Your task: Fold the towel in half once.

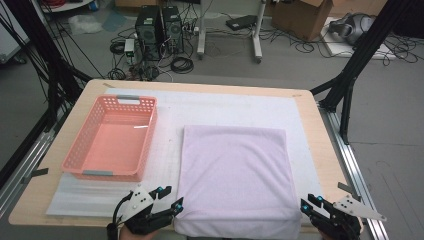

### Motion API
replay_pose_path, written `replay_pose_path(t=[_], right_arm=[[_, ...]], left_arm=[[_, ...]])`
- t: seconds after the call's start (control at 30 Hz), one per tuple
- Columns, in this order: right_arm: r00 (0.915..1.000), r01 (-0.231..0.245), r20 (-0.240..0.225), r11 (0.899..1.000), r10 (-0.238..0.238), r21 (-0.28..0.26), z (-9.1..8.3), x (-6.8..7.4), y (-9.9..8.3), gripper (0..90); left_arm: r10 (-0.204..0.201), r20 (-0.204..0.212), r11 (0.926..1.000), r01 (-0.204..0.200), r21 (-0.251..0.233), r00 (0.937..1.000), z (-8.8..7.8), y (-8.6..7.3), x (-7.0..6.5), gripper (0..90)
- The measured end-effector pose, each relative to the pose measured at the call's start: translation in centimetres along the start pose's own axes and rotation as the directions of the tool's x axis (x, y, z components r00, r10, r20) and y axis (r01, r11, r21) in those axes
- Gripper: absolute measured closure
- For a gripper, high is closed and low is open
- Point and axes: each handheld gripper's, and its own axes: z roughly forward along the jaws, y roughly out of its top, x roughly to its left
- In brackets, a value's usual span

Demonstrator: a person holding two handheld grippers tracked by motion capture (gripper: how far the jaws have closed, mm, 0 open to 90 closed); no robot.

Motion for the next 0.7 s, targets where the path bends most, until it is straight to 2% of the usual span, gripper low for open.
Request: replay_pose_path(t=[0.13, 0.47, 0.63, 0.7], right_arm=[[0.9999, 0.014, 0.003, 1.000, -0.014, 0.006, 1.1, -0.3, 0.7, 61.8], [0.9995, 0.030, 0.006, 0.999, -0.030, 0.024, 4.4, -1.4, 2.5, 62.4], [0.9994, 0.010, 0.031, 0.999, -0.011, 0.043, 7.2, -2.5, 4.0, 63.2], [0.9981, 0.041, 0.042, 0.997, -0.044, 0.067, 8.8, -2.8, 4.5, 62.2]], left_arm=[[0.002, -0.003, 0.9999, -0.002, 0.015, 1.0000, 1.2, 0.4, 0.8, 45.1], [-0.021, -0.015, 0.9989, 0.021, 0.042, 0.9997, 3.6, 1.3, 3.5, 43.7], [-0.026, -0.017, 0.9982, 0.027, 0.054, 0.9995, 4.7, 1.8, 4.7, 43.6], [-0.031, -0.016, 0.9976, 0.032, 0.061, 0.9994, 5.4, 2.1, 5.2, 43.5]])
